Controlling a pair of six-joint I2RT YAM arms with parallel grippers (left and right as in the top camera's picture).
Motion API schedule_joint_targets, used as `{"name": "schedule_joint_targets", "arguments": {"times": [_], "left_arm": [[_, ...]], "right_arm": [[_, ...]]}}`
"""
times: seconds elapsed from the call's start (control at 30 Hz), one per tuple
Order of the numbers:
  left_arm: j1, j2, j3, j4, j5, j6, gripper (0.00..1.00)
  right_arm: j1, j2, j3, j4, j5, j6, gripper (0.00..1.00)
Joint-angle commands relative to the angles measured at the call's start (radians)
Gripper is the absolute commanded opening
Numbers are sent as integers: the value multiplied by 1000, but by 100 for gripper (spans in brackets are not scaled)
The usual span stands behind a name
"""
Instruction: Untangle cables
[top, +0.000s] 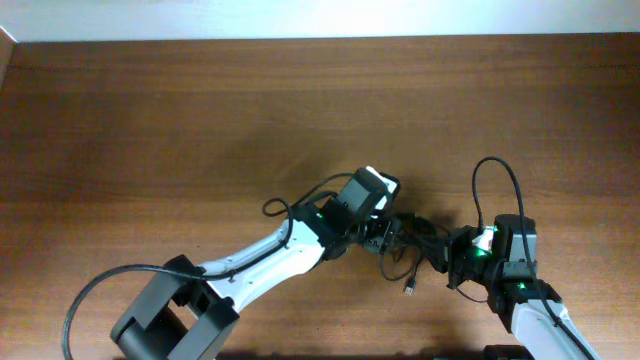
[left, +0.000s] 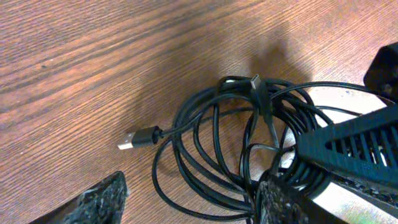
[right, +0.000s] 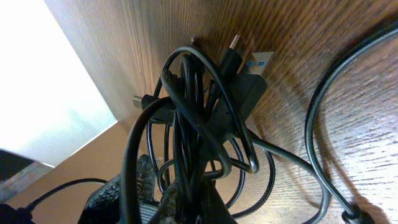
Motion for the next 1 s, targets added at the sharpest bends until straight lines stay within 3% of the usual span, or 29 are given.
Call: {"name": "schedule_joint_targets", "arguments": {"times": [0.0,0.17,0.27,0.33,0.37,0.4,0.47,0.57,0.63,0.73,0.87,0.97], "left_arm": [[1,9,3,0,43,-15,69],[-55,53,3,-8,94,-15,67],[-63,84,3,-6,94,-15,38],[-59,100,3,-3,35,-89,18],[-58,102,3,-4,-14,-134,0],[-50,101,4,-4,-47,-155,0],[31,78,10,-29,-105,-254,0],[234,-11,11,-56,-62,-262,0],[345,-50,11,-69,-51,-262,0],[473,-61,10,-110,42,-262,0],[529,-61,10,-137,270,-245,0],[477,-61,10,-91,514,74,0]], "right_arm": [[-1,2,18,0,-23,-18,4],[-1,2,18,0,-23,-18,4],[-1,2,18,0,-24,-19,4],[-1,2,18,0,-30,-18,4],[-1,2,18,0,-42,-19,4],[-1,2,18,0,-48,-20,4],[-1,2,18,0,-83,-158,4],[-1,1,18,77,-317,-595,4],[-1,1,18,198,-523,-731,4],[-1,2,18,325,-645,-772,4],[-1,2,17,273,-546,-764,6],[-1,2,17,146,-445,-732,24]]}}
